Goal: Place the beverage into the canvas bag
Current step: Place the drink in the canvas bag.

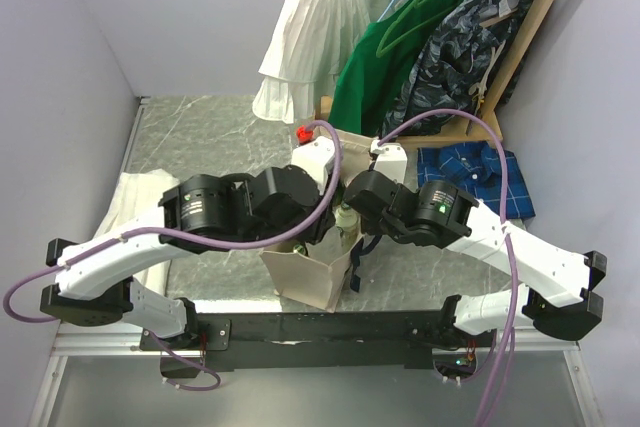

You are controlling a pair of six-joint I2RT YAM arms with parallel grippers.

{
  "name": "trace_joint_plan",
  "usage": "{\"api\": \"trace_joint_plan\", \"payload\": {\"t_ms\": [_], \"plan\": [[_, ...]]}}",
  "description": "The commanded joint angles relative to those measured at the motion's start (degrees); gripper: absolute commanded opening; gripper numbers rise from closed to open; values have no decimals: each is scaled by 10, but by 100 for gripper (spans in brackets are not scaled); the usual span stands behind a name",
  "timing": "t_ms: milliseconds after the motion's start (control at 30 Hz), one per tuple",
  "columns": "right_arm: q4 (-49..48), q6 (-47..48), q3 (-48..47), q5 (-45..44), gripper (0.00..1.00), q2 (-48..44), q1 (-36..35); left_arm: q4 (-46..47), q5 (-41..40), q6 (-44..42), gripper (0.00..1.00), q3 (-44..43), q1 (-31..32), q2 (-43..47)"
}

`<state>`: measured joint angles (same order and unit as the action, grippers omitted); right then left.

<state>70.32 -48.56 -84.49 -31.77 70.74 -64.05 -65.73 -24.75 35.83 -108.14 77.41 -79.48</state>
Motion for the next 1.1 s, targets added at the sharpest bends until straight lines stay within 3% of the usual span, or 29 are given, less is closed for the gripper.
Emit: {"api": "trace_joint_plan", "payload": {"t_ms": [0, 733, 1067], "plan": [[-63, 3, -68, -58, 0, -28, 4, 78, 1, 26, 1, 11, 6, 20], [-65, -8, -52, -54, 1, -29, 3, 112, 7, 35, 1, 81, 6, 27], [-72, -20, -34, -55, 29, -42, 3, 140, 7, 37, 1, 115, 6, 29]]}}
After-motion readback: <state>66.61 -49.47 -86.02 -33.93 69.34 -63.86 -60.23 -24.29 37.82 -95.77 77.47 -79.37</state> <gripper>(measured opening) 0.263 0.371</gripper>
